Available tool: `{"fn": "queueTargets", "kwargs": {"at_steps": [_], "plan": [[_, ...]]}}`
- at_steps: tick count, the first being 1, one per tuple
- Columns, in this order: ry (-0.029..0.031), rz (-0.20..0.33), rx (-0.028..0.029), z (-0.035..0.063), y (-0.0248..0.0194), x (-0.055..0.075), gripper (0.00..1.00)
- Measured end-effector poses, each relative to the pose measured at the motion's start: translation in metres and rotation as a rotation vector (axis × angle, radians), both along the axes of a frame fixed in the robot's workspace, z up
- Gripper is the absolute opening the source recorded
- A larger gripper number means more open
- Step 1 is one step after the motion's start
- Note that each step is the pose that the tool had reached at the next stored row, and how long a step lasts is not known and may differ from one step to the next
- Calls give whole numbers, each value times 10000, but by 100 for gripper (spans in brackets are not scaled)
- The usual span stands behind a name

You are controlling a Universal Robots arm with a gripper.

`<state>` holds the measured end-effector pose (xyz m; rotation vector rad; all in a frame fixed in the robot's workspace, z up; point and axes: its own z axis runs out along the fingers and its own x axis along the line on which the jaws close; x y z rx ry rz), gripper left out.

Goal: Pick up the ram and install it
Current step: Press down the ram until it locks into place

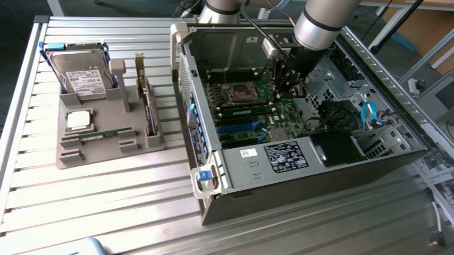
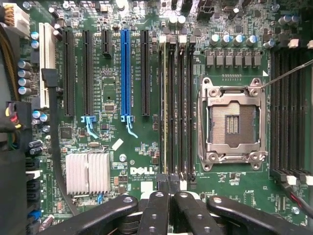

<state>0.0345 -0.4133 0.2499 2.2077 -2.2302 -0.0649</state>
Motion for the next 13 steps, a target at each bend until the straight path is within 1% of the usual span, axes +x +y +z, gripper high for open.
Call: {"fn": "queueTargets", "kwargs": {"at_steps": [2,6,10,13], "plan": [[0,0,1,-27,0,0,11],[0,0,-1,-28,0,0,11],[-1,0,1,-30,1,56,11],[0,0,1,-30,0,58,11]]}}
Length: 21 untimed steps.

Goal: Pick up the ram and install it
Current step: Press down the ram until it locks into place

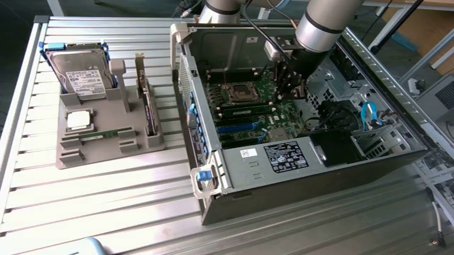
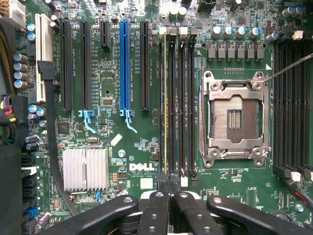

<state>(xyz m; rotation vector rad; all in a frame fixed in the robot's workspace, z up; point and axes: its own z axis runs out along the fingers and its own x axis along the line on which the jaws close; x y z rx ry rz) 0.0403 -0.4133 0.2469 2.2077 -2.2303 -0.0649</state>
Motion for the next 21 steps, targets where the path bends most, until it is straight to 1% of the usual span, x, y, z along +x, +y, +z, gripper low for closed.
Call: {"fn": "queueTargets", "kwargs": {"at_steps": [5,8,11,21], "plan": [[0,0,0,-45,0,0,11],[1,0,-3,-46,-1,0,11],[0,0,0,-73,0,0,11],[0,0,-1,-93,0,0,11]]}}
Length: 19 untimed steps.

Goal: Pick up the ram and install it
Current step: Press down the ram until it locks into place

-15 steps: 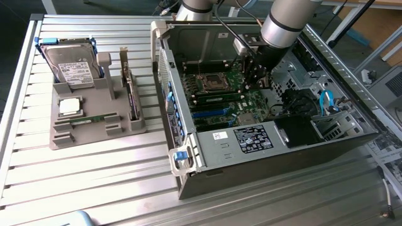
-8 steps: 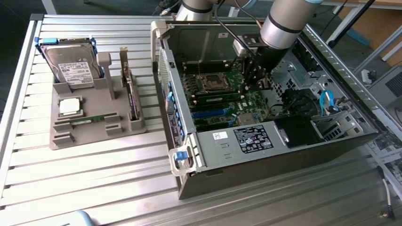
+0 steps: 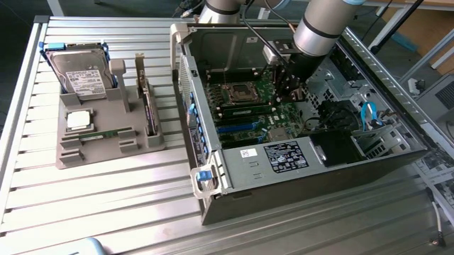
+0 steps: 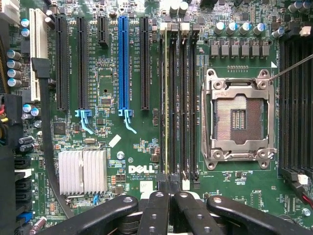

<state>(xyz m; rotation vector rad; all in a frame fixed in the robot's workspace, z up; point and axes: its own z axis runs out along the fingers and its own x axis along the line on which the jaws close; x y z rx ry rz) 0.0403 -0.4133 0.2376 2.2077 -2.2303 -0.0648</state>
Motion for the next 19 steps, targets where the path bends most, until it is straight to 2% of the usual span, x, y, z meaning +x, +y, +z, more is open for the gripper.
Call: {"fn": "queueTargets", "kwargs": {"at_steps": [19], "plan": [[0,0,-1,-42,0,0,11]]}}
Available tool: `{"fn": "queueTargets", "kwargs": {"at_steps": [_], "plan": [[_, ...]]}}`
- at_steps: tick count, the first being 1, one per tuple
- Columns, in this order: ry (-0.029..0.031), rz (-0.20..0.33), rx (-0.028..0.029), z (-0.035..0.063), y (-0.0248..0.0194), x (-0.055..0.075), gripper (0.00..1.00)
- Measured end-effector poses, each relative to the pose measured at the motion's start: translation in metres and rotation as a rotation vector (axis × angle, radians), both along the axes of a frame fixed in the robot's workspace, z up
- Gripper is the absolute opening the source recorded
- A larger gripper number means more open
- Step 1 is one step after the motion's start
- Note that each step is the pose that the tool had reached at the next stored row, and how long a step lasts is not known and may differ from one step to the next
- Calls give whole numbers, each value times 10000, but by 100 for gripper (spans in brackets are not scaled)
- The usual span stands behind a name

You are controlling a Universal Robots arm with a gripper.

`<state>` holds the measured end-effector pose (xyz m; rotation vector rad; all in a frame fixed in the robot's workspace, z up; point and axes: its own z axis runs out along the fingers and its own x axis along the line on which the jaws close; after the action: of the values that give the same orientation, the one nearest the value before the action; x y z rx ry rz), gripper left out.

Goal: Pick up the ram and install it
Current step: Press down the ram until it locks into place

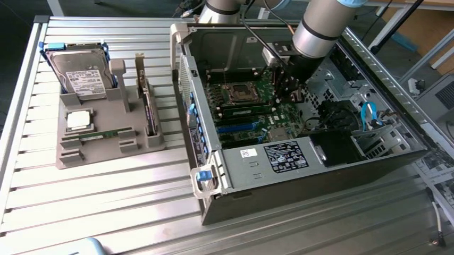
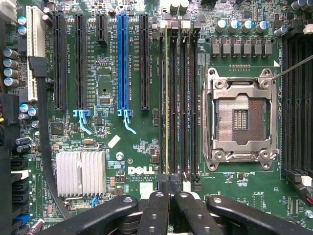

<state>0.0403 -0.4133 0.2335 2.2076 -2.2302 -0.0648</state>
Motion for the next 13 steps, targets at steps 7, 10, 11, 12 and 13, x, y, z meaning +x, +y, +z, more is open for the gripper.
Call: {"fn": "queueTargets", "kwargs": {"at_steps": [7,10,11,12,13], "plan": [[0,0,0,-10,0,0,11],[0,0,-1,-13,0,0,11],[0,0,0,-13,0,0,11],[0,0,0,-14,0,0,11],[0,1,1,-15,0,0,11]]}}
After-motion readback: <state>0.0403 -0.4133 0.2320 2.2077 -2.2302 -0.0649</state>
